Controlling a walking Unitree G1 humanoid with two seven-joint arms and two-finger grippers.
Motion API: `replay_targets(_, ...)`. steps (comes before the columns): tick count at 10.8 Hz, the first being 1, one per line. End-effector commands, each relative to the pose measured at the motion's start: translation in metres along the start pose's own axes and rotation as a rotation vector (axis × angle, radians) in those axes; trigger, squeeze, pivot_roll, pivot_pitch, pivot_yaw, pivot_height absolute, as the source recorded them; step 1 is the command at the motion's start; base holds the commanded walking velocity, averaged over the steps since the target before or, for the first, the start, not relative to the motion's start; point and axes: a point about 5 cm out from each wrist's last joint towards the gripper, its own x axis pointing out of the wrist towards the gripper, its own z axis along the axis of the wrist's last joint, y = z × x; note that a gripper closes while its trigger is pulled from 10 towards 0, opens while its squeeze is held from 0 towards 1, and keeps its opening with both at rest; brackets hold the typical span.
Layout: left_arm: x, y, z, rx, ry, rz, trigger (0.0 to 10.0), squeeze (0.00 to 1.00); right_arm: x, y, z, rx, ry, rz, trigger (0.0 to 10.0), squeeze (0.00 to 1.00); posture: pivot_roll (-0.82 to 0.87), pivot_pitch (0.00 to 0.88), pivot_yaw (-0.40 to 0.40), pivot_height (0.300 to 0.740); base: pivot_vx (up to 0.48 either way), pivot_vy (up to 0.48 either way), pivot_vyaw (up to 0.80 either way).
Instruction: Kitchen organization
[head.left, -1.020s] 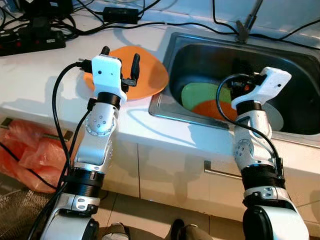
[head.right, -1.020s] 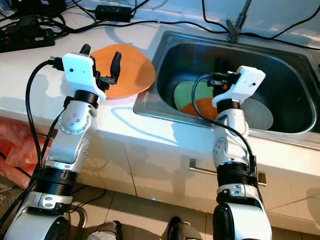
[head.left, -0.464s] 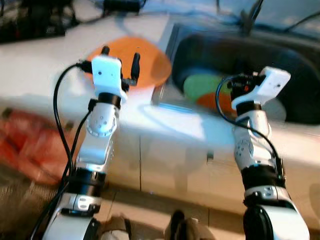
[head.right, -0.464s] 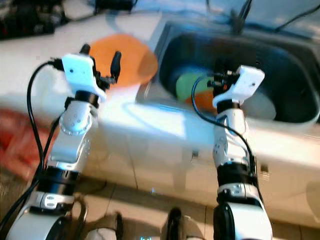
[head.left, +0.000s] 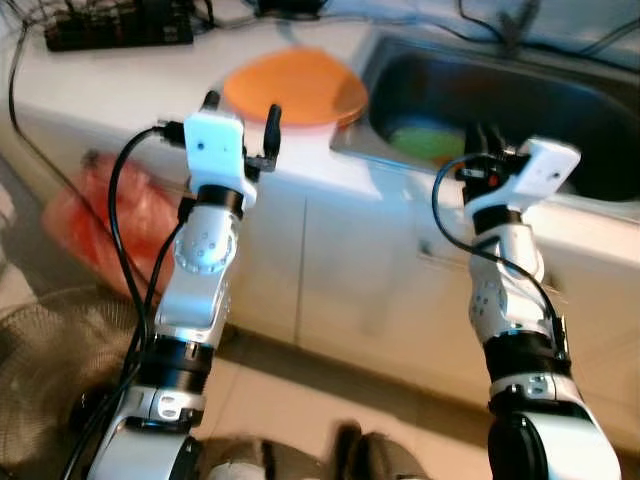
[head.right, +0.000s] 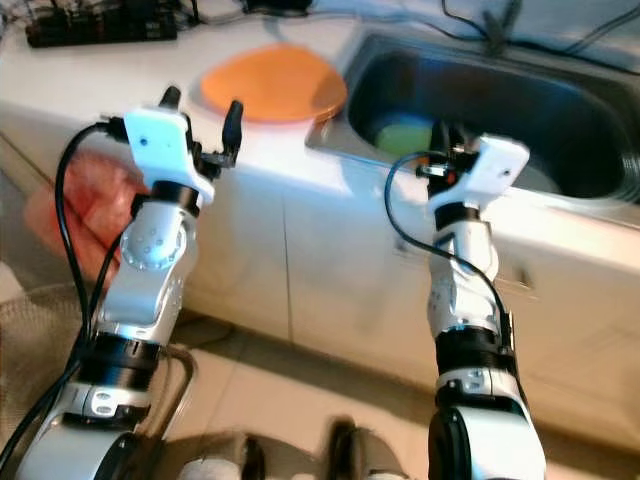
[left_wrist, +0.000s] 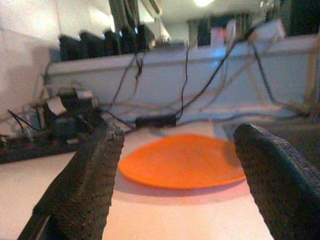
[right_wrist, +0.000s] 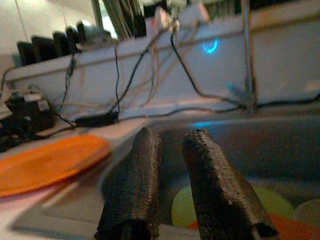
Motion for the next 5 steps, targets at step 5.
replay_targets(5,-0.0035,0.0027,-0.0065,-0.003,0.030,0.024,10.0,0.00,0.0009,0.0000,-0.0030,0.002,0.029,0.006,10.0,0.00,0.07,0.145,-0.065,0.740,0.000,0.000,-0.25)
